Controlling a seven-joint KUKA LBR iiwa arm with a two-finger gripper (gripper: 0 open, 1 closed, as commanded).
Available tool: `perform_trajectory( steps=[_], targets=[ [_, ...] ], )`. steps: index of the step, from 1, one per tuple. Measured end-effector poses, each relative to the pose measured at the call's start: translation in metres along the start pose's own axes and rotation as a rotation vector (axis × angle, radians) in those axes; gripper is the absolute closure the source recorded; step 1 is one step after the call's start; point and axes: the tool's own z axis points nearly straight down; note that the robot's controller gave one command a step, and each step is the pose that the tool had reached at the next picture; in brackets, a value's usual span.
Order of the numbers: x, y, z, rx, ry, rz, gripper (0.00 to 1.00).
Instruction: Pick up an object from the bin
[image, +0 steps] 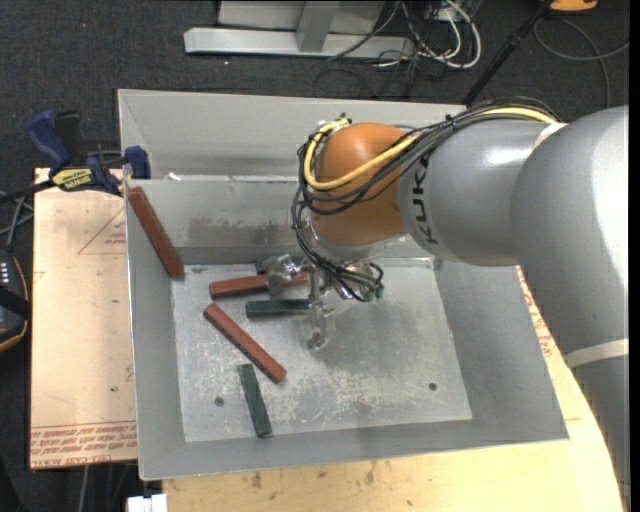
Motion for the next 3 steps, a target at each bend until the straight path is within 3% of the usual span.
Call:
perform_trajectory(
  steps=[1, 2, 3],
  targets=[
    [-0.003, -0.054, 0.0097, 0.004, -0.009, -0.187, 1.0],
    [-0.0016, -0.0536, 0.0114, 0.002, -0.005, -0.187, 0.0],
    [-0.0017, -0.0536, 0.0114, 0.002, -0.005, -0.187, 0.0]
  ],
)
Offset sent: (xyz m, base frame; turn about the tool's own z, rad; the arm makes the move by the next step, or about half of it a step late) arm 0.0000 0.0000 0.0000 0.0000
